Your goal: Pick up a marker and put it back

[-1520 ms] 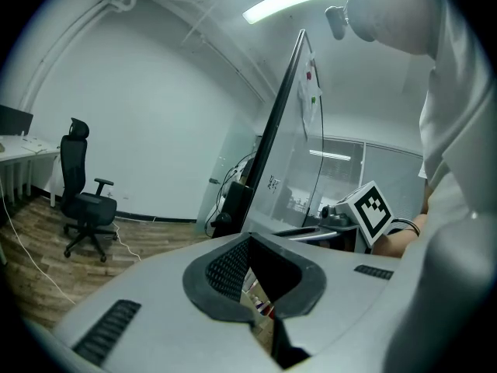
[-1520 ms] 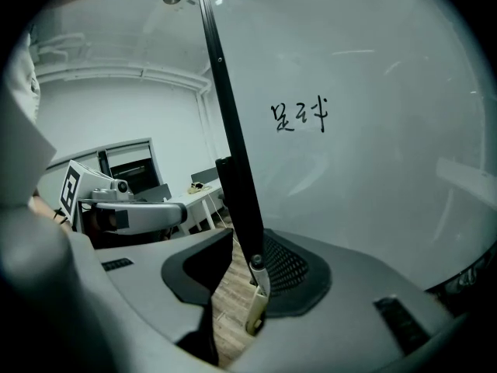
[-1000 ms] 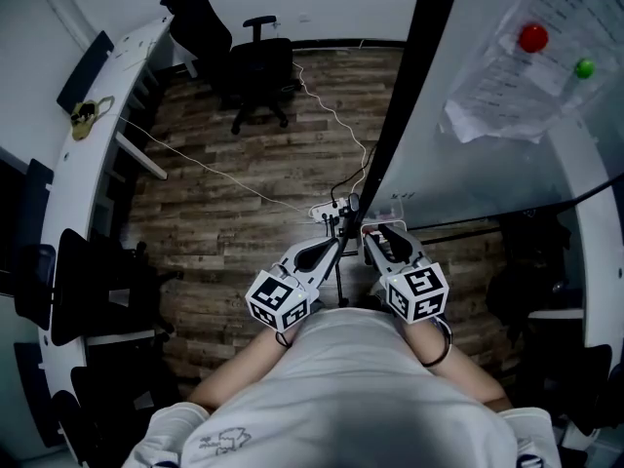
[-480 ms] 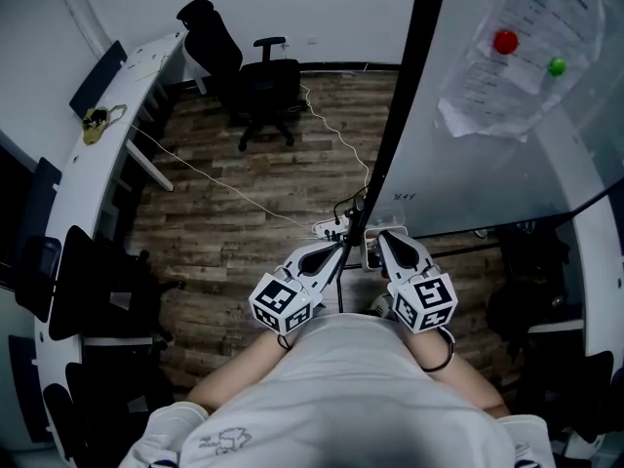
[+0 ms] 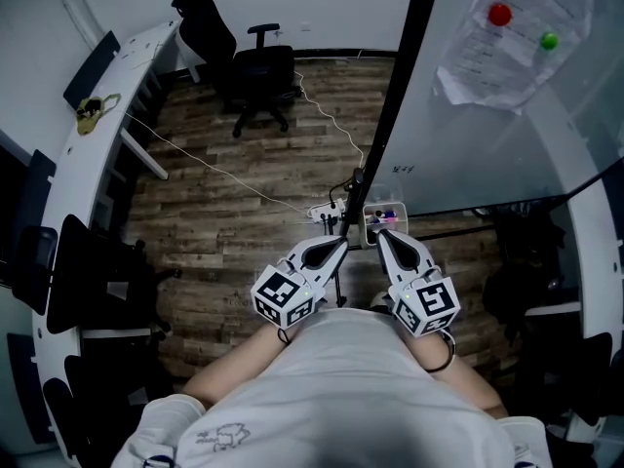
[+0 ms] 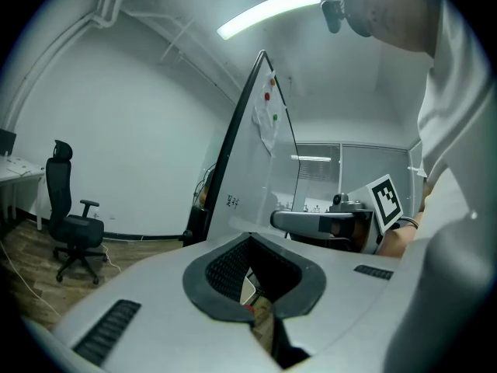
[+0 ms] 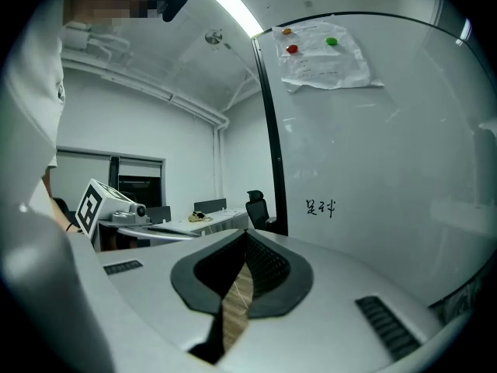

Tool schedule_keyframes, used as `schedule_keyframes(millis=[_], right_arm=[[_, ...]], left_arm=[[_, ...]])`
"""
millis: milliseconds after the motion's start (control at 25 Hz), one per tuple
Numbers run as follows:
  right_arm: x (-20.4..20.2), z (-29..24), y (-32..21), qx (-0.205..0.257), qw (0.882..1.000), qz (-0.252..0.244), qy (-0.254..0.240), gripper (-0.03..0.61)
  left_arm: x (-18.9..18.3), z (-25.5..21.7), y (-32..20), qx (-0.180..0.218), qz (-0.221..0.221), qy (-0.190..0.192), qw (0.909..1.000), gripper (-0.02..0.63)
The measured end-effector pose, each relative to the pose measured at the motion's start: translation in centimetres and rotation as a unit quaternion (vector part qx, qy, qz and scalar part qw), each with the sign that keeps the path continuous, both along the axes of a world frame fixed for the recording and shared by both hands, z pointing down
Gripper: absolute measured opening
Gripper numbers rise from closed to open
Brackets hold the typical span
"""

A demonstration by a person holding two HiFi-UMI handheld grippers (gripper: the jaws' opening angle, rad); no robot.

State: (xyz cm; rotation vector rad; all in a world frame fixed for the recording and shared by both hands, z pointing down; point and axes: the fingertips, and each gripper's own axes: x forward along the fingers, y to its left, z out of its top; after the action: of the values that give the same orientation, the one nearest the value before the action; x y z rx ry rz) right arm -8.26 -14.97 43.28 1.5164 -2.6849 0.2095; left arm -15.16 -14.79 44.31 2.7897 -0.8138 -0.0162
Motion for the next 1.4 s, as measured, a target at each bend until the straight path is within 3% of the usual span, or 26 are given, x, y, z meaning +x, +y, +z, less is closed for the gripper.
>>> schedule_keyframes(millis=[200,360,560,920,1400], right_arm=[[0.5,-0.2,1.9,0.002,1.0,-0.009,-0.005,0.011],[1.2,-0.4,3.9,0.007,1.0,-0.025,-0.014,0.011],[2.8,-0.6,8.0,0.017,0.999,-0.028,-0.013,0.011],[7.6,1.5,17.9,-0.009,0.999,-0.032,-0.015,0.011],[10.7,1.4,29.0,-0.016,0.998,-0.057,-0.027,0.011]], left_arm=[[0.8,-0.4,2.0,0.006,0.001,0.002,1.0,0.006],[2.2,-2.1,3.8,0.027,0.009,0.033,0.999,0.006],[4.7,-1.8,8.0,0.035,0.012,0.028,0.9989,0.006],[10.2,1.1,17.3,0.005,0.018,0.026,0.9995,0.006],[12.2,1.4,28.8,-0.001,-0.018,0.019,0.9997,0.006]])
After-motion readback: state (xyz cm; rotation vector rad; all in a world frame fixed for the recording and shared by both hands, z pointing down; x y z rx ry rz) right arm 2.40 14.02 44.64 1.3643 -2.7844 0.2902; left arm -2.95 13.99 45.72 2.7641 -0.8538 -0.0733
